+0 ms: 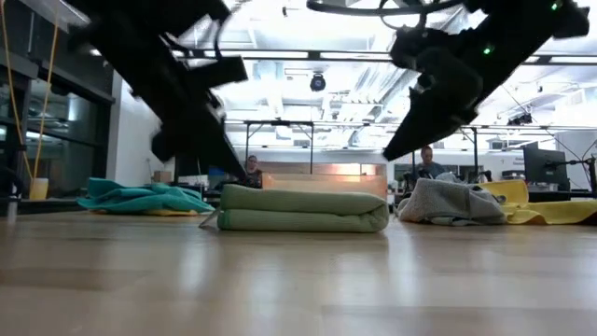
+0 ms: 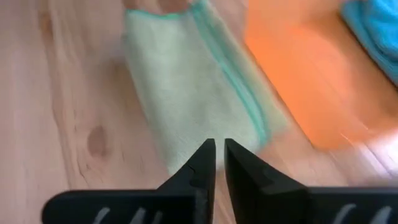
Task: Fold microfiber towels
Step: Fold the green microfiber cloth, then put the folded green microfiber cloth into the orange bin
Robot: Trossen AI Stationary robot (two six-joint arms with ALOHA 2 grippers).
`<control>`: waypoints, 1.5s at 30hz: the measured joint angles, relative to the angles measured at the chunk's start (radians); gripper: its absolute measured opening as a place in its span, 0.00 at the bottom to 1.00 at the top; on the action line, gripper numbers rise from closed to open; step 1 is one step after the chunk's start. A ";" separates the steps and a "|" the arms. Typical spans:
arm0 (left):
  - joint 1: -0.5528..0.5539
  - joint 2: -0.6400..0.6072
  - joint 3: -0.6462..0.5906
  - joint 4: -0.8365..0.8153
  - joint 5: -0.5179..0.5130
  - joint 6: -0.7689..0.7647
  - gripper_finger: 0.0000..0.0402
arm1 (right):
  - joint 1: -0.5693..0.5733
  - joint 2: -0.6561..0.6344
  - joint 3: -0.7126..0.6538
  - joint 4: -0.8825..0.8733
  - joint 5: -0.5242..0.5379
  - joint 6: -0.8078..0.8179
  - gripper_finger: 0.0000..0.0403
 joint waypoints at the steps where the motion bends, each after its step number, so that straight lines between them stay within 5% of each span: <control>1: -0.014 -0.028 -0.001 -0.013 -0.013 -0.002 0.00 | -0.006 -0.020 0.000 -0.033 -0.007 0.036 0.09; 7: -0.115 -0.200 -0.023 0.022 -0.083 0.004 0.00 | -0.059 -0.064 0.000 -0.133 -0.112 0.273 0.34; 13: -0.191 -0.296 -0.029 0.029 -0.098 0.003 0.00 | -0.139 0.029 0.000 -0.073 -0.218 0.509 0.65; 17: -0.219 -0.314 -0.029 0.024 -0.099 -0.010 0.00 | -0.172 0.081 0.000 0.049 -0.268 0.569 0.75; 38: -0.231 -0.316 -0.029 0.006 -0.081 -0.057 0.00 | -0.113 0.242 0.001 0.251 -0.182 0.752 0.75; 45: -0.231 -0.320 -0.029 -0.027 -0.122 -0.094 0.00 | -0.099 0.247 0.000 0.238 -0.127 0.745 0.56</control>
